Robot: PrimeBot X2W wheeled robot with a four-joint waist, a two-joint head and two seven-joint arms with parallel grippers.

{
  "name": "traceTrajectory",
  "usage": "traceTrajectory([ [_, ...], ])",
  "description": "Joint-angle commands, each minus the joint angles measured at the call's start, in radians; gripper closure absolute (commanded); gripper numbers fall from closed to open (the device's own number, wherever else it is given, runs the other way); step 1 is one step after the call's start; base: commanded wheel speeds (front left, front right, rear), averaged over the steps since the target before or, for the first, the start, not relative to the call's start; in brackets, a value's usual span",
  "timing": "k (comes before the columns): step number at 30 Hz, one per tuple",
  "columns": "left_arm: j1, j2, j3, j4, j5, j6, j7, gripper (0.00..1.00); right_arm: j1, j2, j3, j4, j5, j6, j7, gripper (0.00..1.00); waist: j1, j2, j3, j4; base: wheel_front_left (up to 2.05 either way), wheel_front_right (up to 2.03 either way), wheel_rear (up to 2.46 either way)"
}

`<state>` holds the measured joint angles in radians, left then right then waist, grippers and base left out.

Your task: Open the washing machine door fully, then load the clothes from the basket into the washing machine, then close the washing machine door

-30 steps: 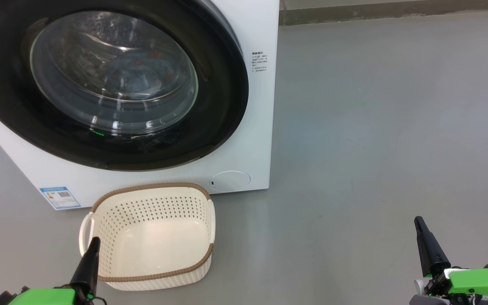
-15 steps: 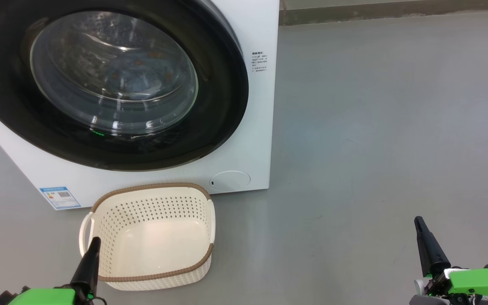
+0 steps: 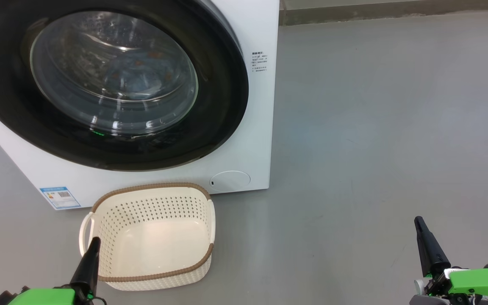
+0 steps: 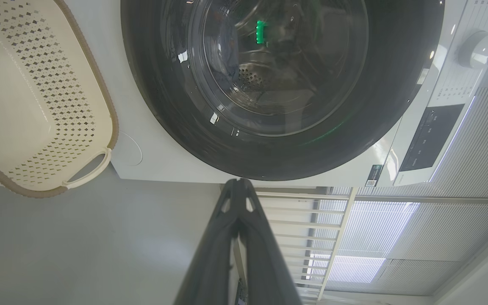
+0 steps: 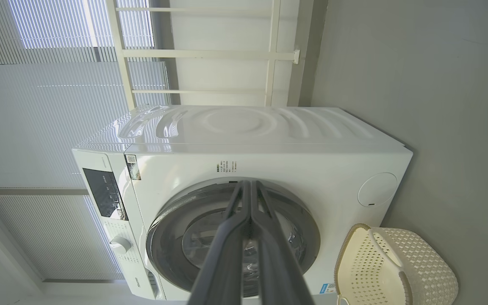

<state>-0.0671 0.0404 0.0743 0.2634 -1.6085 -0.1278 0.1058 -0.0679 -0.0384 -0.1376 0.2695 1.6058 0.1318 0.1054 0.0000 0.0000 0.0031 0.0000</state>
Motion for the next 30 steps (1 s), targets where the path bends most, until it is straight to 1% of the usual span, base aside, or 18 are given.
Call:
traceTrajectory([
  [1,-0.041,0.014,0.035,-0.018,-0.004,-0.003,0.004,1.0,-0.04,-0.012,0.024,-0.025,0.003,-0.001,0.008,1.0,0.0,0.0,0.0,0.0,0.0,0.0,0.0],
  [30,-0.041,0.012,0.037,-0.018,-0.002,-0.003,0.005,1.0,-0.04,-0.012,0.024,-0.025,0.003,-0.001,0.008,1.0,0.0,0.0,0.0,0.0,0.0,0.0,0.0],
])
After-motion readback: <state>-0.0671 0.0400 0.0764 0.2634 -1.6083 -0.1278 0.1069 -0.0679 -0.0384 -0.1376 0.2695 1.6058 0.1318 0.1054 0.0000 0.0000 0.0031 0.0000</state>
